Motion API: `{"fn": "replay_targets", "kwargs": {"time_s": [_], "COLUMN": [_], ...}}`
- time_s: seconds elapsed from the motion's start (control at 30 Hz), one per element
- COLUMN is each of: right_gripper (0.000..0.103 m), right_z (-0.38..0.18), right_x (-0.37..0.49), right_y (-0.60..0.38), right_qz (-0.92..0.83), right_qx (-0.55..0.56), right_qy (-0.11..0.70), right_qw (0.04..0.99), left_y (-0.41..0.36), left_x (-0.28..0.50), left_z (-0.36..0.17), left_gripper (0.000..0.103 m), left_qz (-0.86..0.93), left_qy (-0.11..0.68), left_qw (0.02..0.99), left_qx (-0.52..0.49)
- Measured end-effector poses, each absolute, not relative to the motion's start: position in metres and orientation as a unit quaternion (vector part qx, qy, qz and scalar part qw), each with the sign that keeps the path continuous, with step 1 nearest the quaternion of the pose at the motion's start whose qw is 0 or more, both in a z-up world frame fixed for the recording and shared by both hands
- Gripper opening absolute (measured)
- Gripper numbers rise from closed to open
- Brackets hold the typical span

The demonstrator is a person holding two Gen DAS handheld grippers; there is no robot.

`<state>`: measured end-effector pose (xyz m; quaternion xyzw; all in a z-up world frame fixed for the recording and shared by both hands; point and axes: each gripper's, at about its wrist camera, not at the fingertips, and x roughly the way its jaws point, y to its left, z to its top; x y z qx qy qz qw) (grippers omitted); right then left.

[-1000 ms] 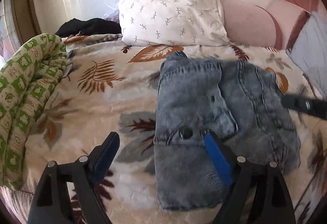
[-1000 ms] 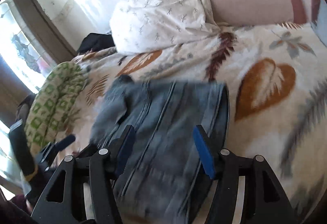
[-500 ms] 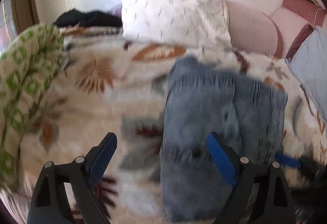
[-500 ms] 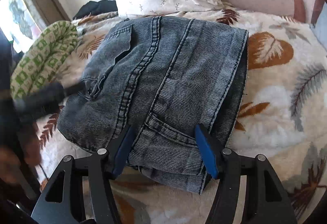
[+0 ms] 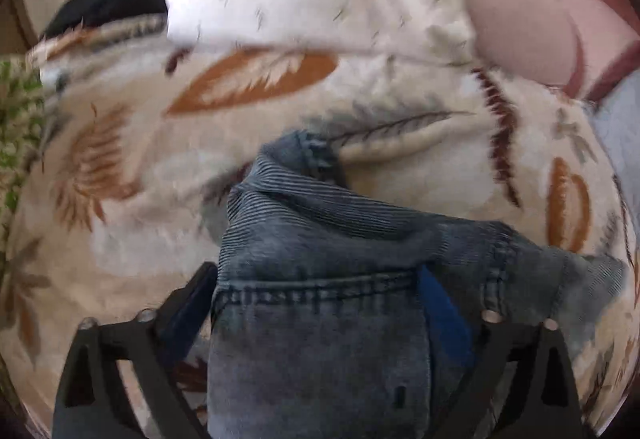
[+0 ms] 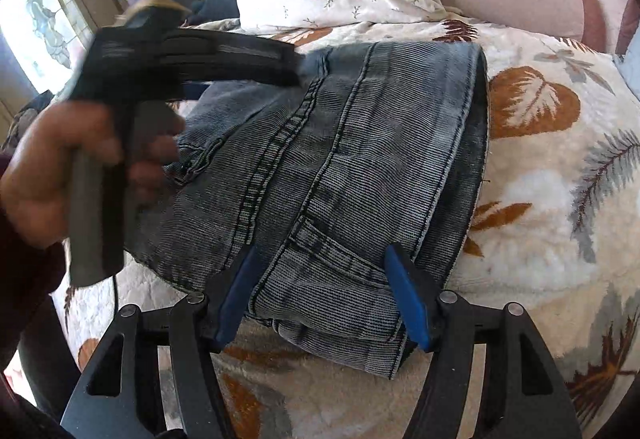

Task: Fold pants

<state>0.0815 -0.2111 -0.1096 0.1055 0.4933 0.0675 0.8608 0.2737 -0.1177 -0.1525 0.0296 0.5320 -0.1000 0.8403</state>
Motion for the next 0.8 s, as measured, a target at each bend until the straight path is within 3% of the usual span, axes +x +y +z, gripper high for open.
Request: {"fn": "replay_targets", "kwargs": {"time_s": [0.2, 0.43, 0.8], "right_gripper": [0.065, 0.066, 0.066], "right_z": [-0.112, -0.109, -0.082], "right_x": [0.085, 0.077, 0.079], "right_y": [-0.210, -0.205, -0.227], "right_qz": [0.066, 0.070, 0.073], "right_qx": [0.104, 0.086, 0.159], "right_qy": [0.496, 0.480, 0.445], "right_qw": [0.860, 0.870, 0.878], "left_y": [-0.121, -0.064, -0.032], "left_x": [0.273, 0.253, 0.185], "left_z": [-0.164, -0.122, -0.088], "left_gripper": [0.103, 0.102, 0.102], "left_qz": [-0.110, -0.162, -0.159], "left_qy": [0.519, 0.480, 0.423], "left_qw": [0.847, 0.857, 0.892], "left_qx": [0.023, -0.094, 0.030]}}
